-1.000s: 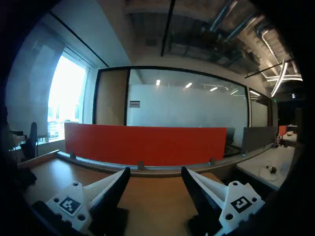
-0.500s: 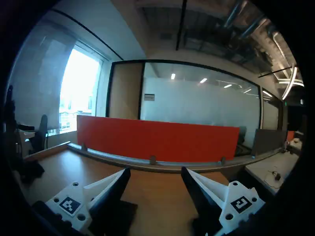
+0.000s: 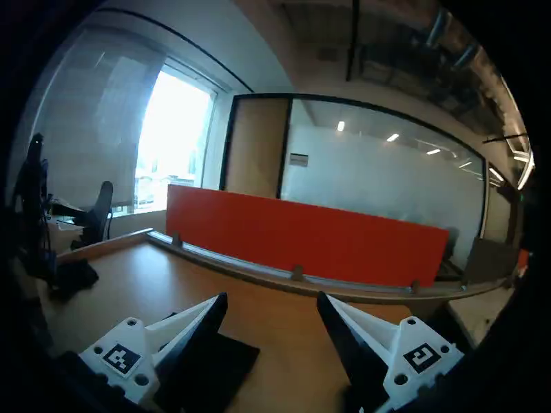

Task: Fold towel

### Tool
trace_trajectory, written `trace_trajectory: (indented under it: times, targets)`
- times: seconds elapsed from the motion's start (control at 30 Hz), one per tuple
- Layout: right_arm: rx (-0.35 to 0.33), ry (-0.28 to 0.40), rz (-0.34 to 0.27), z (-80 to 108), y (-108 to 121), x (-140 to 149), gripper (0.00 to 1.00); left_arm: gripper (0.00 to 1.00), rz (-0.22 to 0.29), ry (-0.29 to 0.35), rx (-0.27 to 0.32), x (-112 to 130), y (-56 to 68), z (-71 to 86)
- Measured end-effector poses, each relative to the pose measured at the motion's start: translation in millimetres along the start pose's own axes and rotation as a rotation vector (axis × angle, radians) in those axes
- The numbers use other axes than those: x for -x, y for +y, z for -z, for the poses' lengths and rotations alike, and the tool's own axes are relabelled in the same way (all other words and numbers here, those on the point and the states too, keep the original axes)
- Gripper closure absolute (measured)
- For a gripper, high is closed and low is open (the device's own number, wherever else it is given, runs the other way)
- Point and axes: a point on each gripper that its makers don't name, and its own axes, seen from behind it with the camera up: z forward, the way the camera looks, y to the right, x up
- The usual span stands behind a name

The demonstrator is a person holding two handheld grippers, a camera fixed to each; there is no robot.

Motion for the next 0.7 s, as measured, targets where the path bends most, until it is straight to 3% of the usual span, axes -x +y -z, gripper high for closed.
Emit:
trace_trajectory:
  times: [0.33, 0.7]
  targets:
    - [-0.113, -0.061, 0.068, -0.8, -26, 20, 0.0, 0.02, -0.061, -0.045, 0.091, 18, 24.0, -2.6]
    - [-0.171, -0.122, 0.083, -0.9, -45, 57, 0.0, 0.02, -0.057, -0.092, 0.121, 51, 40.5, -5.4]
